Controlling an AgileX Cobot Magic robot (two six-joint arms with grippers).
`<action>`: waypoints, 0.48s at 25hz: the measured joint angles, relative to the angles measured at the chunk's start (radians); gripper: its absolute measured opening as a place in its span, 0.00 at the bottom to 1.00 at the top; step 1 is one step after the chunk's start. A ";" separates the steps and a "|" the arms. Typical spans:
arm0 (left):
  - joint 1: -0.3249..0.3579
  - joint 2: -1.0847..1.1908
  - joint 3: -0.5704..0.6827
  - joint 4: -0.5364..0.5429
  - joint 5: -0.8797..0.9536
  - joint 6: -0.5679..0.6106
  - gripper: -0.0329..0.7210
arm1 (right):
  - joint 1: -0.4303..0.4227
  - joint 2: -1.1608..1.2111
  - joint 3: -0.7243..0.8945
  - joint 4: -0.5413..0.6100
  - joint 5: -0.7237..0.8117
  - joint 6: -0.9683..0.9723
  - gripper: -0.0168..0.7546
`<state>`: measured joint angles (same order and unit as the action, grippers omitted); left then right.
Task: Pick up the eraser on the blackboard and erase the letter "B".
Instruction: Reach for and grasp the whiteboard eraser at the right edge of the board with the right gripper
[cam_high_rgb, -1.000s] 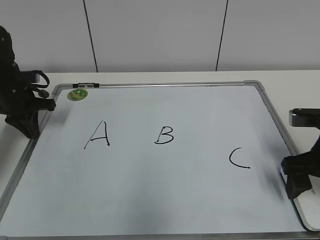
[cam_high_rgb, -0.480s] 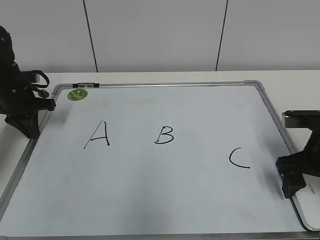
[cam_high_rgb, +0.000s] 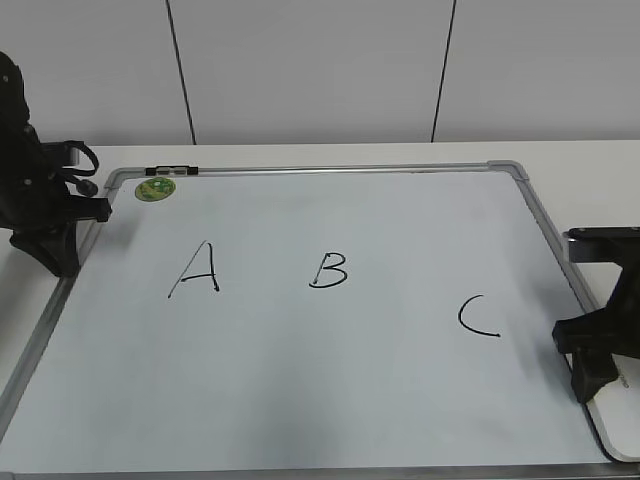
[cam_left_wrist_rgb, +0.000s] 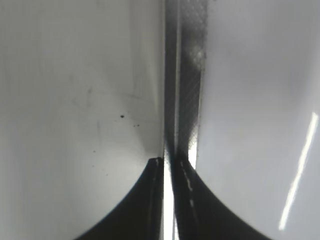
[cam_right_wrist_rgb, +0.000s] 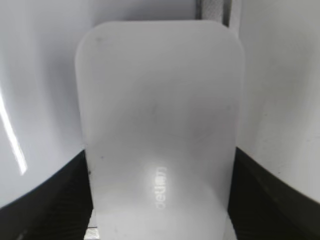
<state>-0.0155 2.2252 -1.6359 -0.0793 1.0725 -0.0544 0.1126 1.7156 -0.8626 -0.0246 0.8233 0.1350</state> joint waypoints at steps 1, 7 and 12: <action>0.000 0.000 0.000 0.000 0.000 0.000 0.09 | 0.000 0.000 0.000 0.000 0.000 0.000 0.73; 0.000 0.000 0.000 0.000 0.000 0.002 0.09 | 0.000 0.000 0.000 0.000 -0.002 -0.002 0.71; 0.000 0.000 0.000 -0.002 0.000 0.002 0.09 | 0.000 0.000 0.000 0.003 -0.002 -0.002 0.71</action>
<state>-0.0155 2.2252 -1.6359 -0.0814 1.0725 -0.0528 0.1126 1.7156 -0.8626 -0.0212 0.8217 0.1330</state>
